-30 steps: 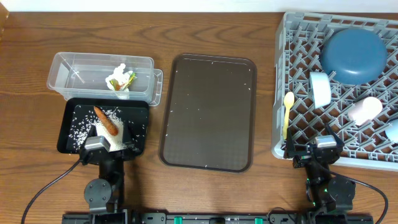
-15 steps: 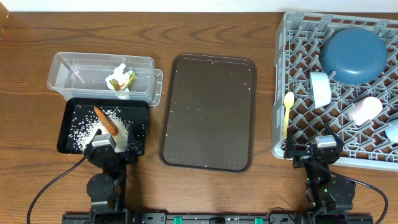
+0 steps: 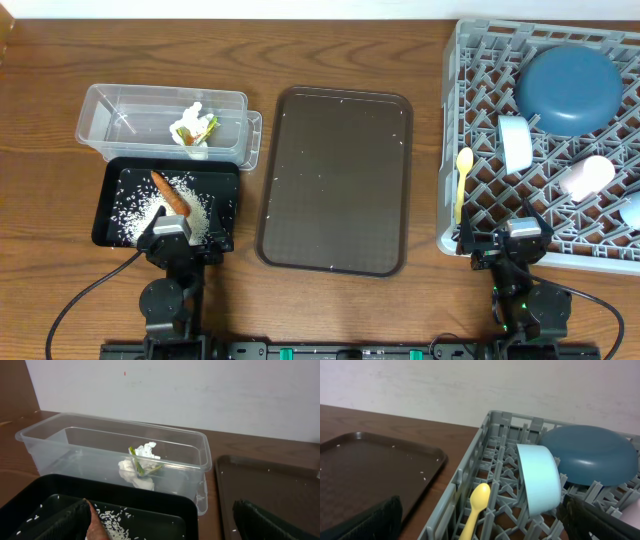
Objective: Sort waste into correct bins and load items into the dishwasher rack
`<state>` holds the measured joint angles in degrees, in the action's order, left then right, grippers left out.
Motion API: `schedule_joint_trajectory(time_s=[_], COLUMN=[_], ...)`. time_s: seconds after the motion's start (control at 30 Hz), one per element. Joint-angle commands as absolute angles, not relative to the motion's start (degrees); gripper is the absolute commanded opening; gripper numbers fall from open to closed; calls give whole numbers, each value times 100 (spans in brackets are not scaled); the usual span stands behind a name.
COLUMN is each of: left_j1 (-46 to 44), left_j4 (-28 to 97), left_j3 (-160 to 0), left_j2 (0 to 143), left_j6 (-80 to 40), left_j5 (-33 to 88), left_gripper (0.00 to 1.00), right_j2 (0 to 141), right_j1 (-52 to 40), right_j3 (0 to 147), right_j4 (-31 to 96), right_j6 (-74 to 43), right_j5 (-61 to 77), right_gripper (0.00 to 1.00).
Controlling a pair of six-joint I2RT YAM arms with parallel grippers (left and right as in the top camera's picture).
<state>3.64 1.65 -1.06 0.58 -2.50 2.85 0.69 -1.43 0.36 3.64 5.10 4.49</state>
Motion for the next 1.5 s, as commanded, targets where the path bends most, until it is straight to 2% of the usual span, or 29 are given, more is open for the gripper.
schedule_joint_trajectory(time_s=[0.0,0.3,0.6,1.47], left_j1=[340,333,-150,-148], left_j4=[397,386,388,364], left_j3=[-23,-23,-23,-23], left_j2=[10,10,10,12], left_j6=[-126,-123,281,213], left_j5=[342,416,364,537], left_gripper=[93,92,92,93], right_j2=[32,32,32,32], right_j1=[-180,-180,-180,-180], right_j3=[30,30,30,30], right_j4=[384,384,384,384], right_j6=[587,587,587,587], right_j5=[493,493,493,493], right_gripper=[99,99,99,99])
